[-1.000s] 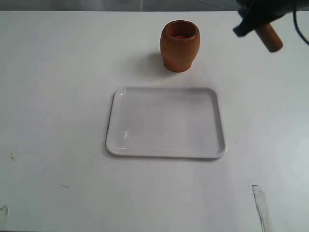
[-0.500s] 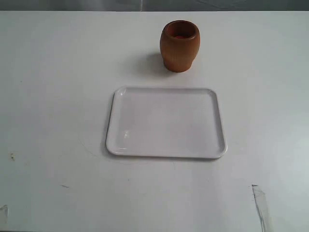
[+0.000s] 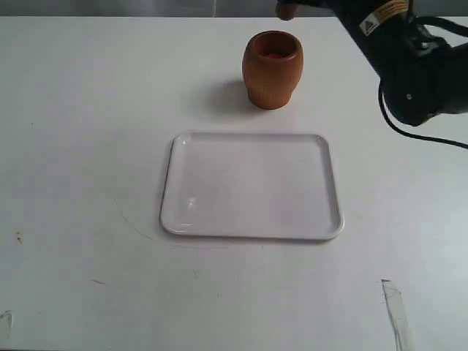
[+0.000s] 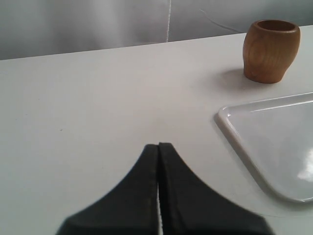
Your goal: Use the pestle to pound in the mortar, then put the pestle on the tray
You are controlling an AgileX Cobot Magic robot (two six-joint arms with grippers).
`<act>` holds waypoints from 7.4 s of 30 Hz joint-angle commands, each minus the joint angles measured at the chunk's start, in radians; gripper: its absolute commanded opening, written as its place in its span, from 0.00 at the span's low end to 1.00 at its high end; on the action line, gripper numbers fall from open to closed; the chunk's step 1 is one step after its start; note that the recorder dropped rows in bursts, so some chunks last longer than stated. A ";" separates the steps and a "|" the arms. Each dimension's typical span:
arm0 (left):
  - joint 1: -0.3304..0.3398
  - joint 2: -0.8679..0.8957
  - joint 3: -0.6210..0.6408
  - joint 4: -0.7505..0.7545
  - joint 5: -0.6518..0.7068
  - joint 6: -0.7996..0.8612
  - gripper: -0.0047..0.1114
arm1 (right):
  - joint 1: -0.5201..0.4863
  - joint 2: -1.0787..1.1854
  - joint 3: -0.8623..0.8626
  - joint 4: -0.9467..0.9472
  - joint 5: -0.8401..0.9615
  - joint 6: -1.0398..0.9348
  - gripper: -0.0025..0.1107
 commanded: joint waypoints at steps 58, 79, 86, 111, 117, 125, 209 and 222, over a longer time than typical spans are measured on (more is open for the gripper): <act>-0.008 -0.001 0.001 -0.007 -0.003 -0.008 0.04 | -0.014 0.328 -0.185 -0.115 0.194 0.006 0.02; -0.008 -0.001 0.001 -0.007 -0.003 -0.008 0.04 | -0.016 -0.110 -0.185 -0.145 0.241 -0.031 0.02; -0.008 -0.001 0.001 -0.007 -0.003 -0.008 0.04 | -0.016 0.117 -0.185 -0.145 0.243 0.000 0.02; -0.008 -0.001 0.001 -0.007 -0.003 -0.008 0.04 | -0.016 -0.132 -0.185 -0.179 0.103 0.039 0.02; -0.008 -0.001 0.001 -0.007 -0.003 -0.008 0.04 | -0.016 -0.147 -0.185 -0.179 0.196 0.017 0.02; -0.008 -0.001 0.001 -0.007 -0.003 -0.008 0.04 | -0.016 0.049 -0.185 -0.180 0.190 0.012 0.02; -0.008 -0.001 0.001 -0.007 -0.003 -0.008 0.04 | 0.313 0.048 -0.183 -0.202 1.299 -0.093 0.02; -0.008 -0.001 0.001 -0.007 -0.003 -0.008 0.04 | 0.313 0.128 -0.183 -0.125 1.319 -0.114 0.02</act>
